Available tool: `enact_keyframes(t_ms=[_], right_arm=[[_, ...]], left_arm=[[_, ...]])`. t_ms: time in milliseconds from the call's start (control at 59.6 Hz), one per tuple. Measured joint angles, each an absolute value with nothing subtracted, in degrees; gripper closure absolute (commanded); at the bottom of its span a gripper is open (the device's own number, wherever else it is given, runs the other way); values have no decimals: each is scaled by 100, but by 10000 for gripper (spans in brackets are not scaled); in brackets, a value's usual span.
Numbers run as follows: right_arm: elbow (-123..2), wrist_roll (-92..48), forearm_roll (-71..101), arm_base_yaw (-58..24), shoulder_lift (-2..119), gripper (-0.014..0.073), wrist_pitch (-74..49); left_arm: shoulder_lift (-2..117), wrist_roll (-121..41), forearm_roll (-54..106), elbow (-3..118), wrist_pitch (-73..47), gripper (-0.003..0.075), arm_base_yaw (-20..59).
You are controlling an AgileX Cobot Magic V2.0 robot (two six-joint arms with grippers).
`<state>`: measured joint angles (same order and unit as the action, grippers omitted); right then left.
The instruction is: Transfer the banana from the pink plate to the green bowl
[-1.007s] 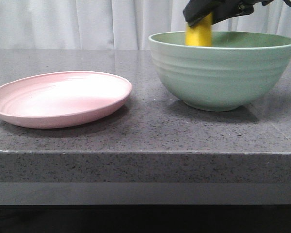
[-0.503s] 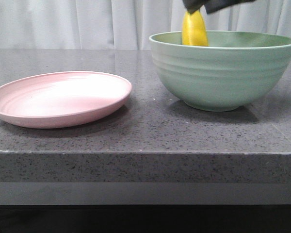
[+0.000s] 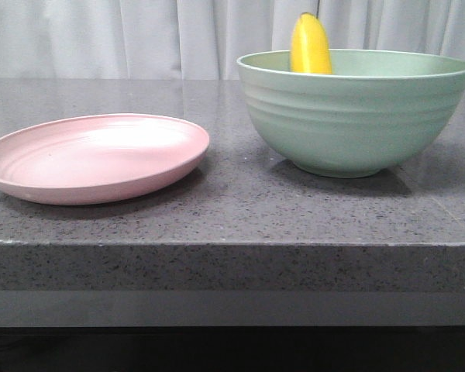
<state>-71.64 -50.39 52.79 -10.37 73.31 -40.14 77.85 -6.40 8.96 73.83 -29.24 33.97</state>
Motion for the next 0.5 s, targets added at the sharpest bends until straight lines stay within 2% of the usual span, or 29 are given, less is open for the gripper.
enact_keyframes(t_ms=[117, 285, 503], right_arm=[[-6866, -5039, 5279, -1037, 6762, 701, -3967], [-5808, -5039, 5279, -1037, 5621, 701, -2980], [-4106, -5039, 5298, -1037, 4175, 701, -2003]], left_arm=[[7464, -583, 896, 7257, -2731, 741, 2838], [6426, -561, 882, 6349, -2237, 741, 2118], [4762, -561, 882, 4634, -1859, 741, 1934]])
